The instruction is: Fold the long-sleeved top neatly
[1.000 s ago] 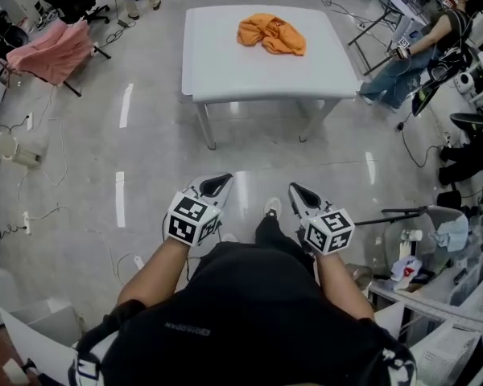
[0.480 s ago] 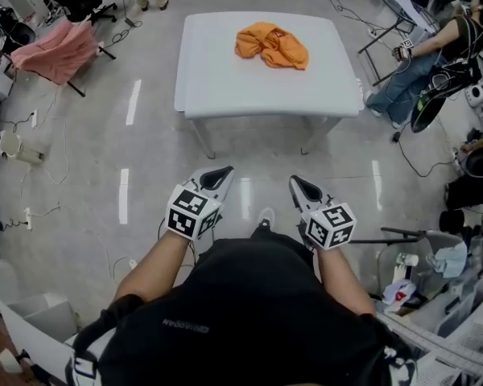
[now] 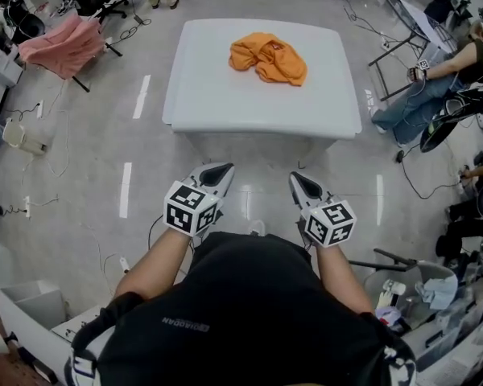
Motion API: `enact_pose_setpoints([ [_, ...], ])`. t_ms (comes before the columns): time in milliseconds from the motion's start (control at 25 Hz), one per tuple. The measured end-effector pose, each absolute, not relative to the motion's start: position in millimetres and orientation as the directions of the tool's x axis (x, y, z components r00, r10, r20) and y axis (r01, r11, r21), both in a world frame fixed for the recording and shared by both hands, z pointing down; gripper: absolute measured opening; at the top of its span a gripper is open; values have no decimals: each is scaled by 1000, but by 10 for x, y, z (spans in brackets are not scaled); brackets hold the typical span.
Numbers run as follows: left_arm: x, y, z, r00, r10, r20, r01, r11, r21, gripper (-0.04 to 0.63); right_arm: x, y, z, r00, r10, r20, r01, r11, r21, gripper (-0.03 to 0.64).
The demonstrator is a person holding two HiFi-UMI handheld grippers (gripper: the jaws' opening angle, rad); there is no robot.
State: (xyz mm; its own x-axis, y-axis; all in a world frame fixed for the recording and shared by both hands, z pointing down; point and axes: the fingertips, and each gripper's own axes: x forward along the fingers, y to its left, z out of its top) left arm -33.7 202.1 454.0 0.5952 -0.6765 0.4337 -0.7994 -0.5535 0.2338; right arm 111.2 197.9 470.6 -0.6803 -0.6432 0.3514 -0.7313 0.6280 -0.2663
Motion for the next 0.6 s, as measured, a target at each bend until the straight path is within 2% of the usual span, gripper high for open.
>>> enact_pose_setpoints([
  [280,3,1775,4518,574,-699,426,-815,-538,217,6,1307,1699,4708,-709,-628,321,-704,651,-283,5],
  [600,87,1752,4611,570,-679,463,-815,-539,212,6,1351,1622,4765,-714,-625,316,-700,641,-315,5],
])
